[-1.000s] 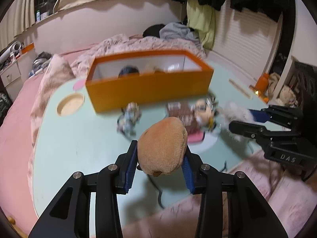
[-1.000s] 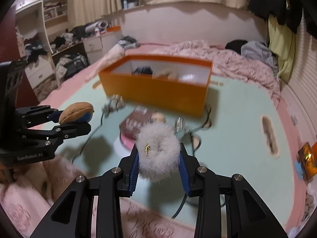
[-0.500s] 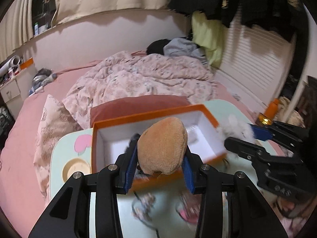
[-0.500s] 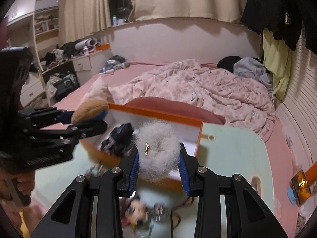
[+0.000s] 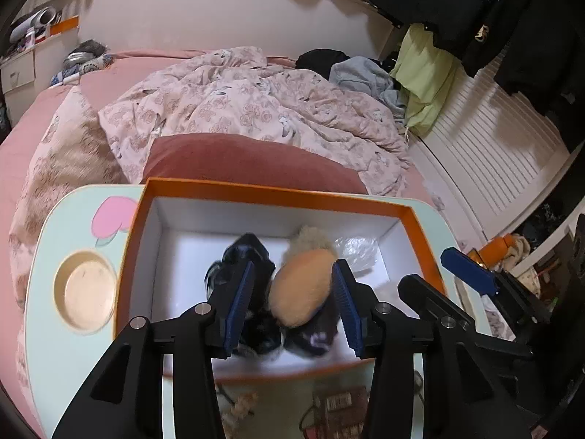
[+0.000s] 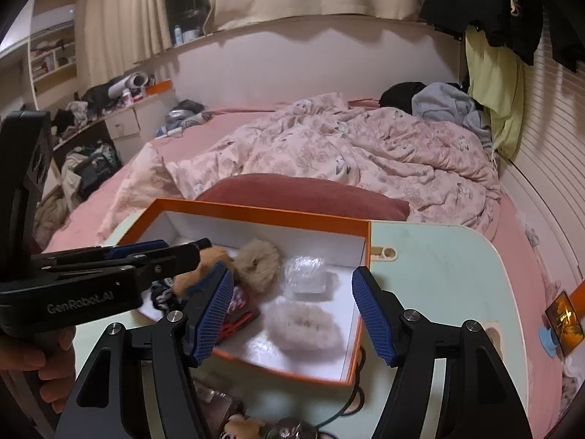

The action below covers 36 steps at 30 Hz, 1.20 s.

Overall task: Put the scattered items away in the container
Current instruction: 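Carry the plush and pompom over the orange box and open both grippers, then move both open grippers back to the remaining items on the table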

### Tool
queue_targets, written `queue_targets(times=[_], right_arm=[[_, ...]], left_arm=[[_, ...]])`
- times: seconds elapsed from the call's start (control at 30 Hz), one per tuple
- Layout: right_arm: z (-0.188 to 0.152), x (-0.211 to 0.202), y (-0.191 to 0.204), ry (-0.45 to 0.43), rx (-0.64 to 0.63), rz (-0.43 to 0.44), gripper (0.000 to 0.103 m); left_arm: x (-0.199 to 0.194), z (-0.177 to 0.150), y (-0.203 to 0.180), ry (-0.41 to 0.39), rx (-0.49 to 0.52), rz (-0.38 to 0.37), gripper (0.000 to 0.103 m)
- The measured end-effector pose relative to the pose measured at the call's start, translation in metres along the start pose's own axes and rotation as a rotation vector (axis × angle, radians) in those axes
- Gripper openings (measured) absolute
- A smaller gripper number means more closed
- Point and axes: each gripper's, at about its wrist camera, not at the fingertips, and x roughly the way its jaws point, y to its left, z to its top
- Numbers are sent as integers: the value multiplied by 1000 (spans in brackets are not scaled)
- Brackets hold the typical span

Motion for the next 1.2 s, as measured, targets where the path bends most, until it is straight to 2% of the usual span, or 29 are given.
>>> queue_targets(times=[0.1,0.13,0.2,0.23,0.33,0.4,0.5,0.6,0.7,0.73,0.77,0.8,0.9,1.2], right_arm=[[-6,-18,5,-12,-19,-3,68],[-10,-26,7,-12,-25,-3,68],[-22,-38,10,15,-40,2,73],[-29,-43,10,34,-46,8,74],[-59,-57,10,78,-75,25,74],[-82,-63,9,113,-95,15,74],[-110,-69,4,145,-79,20,74],[-131,-72,-1,160,-30,27,75],[-145,-63,-2,202,-24,8,80],[-147,-57,-1,221,-35,-13,82],[-148,-55,2,227,-50,-37,91],[-147,-53,4,241,-62,-57,95],[-147,-50,5,253,-68,-65,100],[-147,-48,0,257,-67,-58,102]], left_arm=[[-21,-6,-6,-32,44,10,48],[-29,-11,-8,-42,64,21,57],[-48,-23,-9,-63,95,34,68],[-57,-31,-8,-70,107,38,71],[-76,-63,-7,-58,156,47,73],[-80,-87,-6,-30,184,90,73],[-71,-120,-4,14,212,173,73],[-57,-144,1,52,206,210,73],[-48,-154,4,77,216,242,73],[-45,-157,5,85,219,255,76],[-44,-158,6,79,213,250,81],[-43,-159,8,78,206,236,88],[-42,-162,9,77,207,222,92],[-43,-163,8,65,221,209,95]])
